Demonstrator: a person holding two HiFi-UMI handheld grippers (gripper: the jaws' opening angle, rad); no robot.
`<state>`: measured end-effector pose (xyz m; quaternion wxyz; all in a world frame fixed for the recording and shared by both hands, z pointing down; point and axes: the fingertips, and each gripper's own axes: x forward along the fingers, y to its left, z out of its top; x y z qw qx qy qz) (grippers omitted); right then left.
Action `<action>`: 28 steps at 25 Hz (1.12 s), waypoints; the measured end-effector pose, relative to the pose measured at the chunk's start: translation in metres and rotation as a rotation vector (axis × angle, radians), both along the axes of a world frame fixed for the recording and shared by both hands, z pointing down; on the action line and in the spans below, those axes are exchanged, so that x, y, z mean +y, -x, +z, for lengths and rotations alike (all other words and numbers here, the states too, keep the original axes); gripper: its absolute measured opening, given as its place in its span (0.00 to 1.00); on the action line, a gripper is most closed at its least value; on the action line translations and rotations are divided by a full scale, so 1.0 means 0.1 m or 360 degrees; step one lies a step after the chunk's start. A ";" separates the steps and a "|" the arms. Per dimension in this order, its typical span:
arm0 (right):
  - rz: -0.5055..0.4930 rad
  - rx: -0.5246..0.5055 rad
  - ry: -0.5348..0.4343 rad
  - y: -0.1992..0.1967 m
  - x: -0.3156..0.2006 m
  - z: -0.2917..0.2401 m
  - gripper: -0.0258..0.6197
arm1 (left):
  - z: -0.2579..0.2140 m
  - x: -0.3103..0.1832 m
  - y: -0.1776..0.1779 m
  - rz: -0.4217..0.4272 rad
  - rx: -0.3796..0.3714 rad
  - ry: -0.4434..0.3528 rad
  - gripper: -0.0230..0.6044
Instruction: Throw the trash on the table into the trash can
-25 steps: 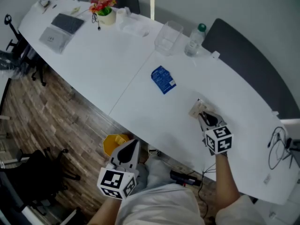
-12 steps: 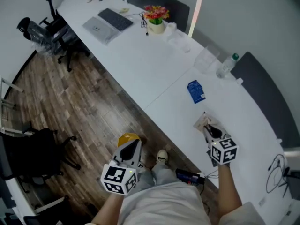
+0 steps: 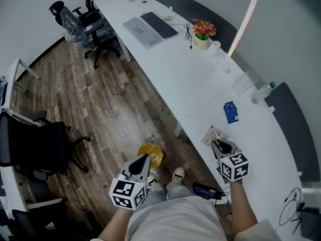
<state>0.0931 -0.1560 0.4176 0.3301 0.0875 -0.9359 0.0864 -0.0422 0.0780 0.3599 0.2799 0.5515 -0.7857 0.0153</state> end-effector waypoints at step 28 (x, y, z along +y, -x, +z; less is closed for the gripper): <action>-0.0701 0.0050 0.0143 1.48 1.45 0.29 0.14 | 0.13 1.03 0.55 -0.0467 0.0023 0.0007 0.04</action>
